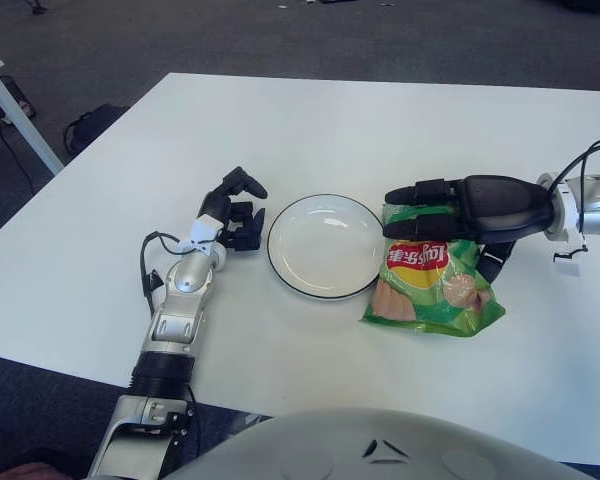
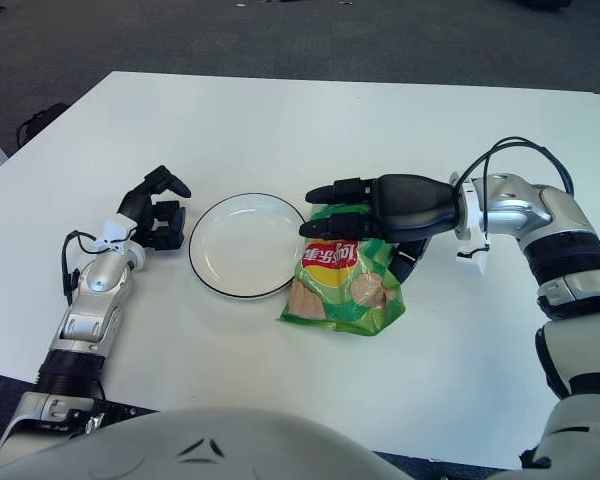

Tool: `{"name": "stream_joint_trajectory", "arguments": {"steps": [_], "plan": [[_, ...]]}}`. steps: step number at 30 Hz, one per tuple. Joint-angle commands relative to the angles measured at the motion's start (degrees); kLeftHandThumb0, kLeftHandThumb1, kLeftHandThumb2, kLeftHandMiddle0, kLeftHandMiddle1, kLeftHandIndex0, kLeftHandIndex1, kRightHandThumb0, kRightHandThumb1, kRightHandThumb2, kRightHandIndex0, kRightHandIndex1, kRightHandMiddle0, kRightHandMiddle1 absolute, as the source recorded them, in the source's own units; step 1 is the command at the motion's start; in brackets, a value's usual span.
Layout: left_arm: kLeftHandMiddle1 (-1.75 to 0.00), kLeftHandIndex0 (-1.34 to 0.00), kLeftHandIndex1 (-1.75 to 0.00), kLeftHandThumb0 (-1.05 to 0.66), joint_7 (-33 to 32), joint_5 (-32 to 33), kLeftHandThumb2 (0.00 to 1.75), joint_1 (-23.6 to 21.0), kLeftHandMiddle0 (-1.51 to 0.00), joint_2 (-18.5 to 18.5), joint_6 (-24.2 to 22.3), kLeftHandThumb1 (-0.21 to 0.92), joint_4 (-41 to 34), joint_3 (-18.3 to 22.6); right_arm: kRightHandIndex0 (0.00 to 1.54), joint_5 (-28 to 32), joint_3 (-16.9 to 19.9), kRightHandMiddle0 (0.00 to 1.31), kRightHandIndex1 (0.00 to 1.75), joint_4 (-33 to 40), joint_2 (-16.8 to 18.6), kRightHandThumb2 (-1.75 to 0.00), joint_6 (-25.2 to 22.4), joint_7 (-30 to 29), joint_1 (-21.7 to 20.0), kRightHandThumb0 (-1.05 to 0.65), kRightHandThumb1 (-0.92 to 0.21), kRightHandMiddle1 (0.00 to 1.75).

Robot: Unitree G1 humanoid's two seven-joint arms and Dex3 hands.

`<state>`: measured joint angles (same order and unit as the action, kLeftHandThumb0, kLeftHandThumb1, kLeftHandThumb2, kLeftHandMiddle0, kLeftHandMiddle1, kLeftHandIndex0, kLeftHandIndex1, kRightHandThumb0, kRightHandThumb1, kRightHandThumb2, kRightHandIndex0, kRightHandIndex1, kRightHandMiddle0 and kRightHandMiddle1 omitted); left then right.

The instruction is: Put the snack into the plate.

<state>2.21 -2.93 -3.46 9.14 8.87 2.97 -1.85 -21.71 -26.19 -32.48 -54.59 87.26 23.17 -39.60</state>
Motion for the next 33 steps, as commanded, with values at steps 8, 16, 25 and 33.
{"name": "stream_joint_trajectory", "arguments": {"steps": [8,16,25,33], "plan": [[-1.75,-0.56,-1.75,-0.46,0.63,0.81,1.23,5.88,-1.25,-2.11,2.08,0.39,3.76,-0.91,0.07,6.37,-5.96,0.0,0.04,4.61,-3.47,-0.41,-5.96,7.54,-1.52,-0.92,-0.91,0.17],[-1.75,-0.56,-1.75,-0.46,0.45,0.14,1.23,6.09,-1.24,-1.83,2.39,0.38,3.33,-0.96,0.11,10.11,-7.71,0.0,0.51,6.29,-2.93,-0.61,-9.36,12.36,-0.66,-0.76,-0.69,0.81],[-1.75,-0.55,-1.75,-0.45,1.53,1.28,1.22,6.17,-1.23,-1.72,2.63,0.39,3.32,-0.53,0.39,13.95,-4.02,0.54,1.64,12.57,-4.68,-1.1,-16.14,14.97,2.56,-0.12,-0.41,1.44],[-1.75,-0.54,-1.75,-0.45,2.23,2.34,1.21,5.97,-1.22,-1.83,2.74,0.41,3.77,0.04,0.69,14.32,-2.46,0.67,1.66,14.38,-4.31,-1.54,-19.04,19.61,0.7,0.0,-0.09,1.73]]}}
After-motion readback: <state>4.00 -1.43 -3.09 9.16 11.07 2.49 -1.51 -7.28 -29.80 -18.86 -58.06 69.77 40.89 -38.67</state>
